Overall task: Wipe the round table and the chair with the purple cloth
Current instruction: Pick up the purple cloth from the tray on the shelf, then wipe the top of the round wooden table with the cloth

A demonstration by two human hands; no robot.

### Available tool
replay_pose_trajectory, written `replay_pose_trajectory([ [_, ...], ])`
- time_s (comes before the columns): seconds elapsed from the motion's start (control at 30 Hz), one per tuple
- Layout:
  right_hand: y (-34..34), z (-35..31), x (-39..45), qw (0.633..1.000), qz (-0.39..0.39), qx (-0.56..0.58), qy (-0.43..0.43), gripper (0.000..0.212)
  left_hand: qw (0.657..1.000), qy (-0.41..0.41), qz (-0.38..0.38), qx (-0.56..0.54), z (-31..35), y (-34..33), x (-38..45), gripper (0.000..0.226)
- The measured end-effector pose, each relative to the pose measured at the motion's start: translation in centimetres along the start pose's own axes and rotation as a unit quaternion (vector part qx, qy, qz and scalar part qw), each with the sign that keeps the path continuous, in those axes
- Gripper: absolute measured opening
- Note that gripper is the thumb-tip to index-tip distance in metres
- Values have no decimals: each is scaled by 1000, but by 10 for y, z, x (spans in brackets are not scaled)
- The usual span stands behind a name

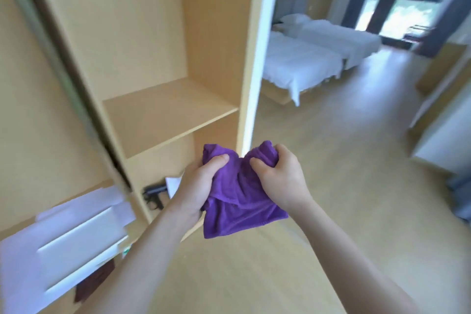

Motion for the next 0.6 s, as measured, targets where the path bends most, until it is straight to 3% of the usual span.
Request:
replay_pose_trajectory([
  [0.17, 125, 26, 25, 992, 121, 28, -25, 31, 998, -5, -57, 32, 10, -115, 21, 24],
  [0.6, 275, 92, 202, 959, 258, 0, -119, 30, 976, 37, -172, 129, 39, -297, 218, 20],
])
Point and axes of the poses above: each hand's wrist, its own x-axis towards the middle knuckle, its own y-axis out of the back of the hand, z = x × y, the point moved 1 cm from there along x, towards the middle knuckle, and after that the axes turned 12 degrees about x, right-handed, at the moved point
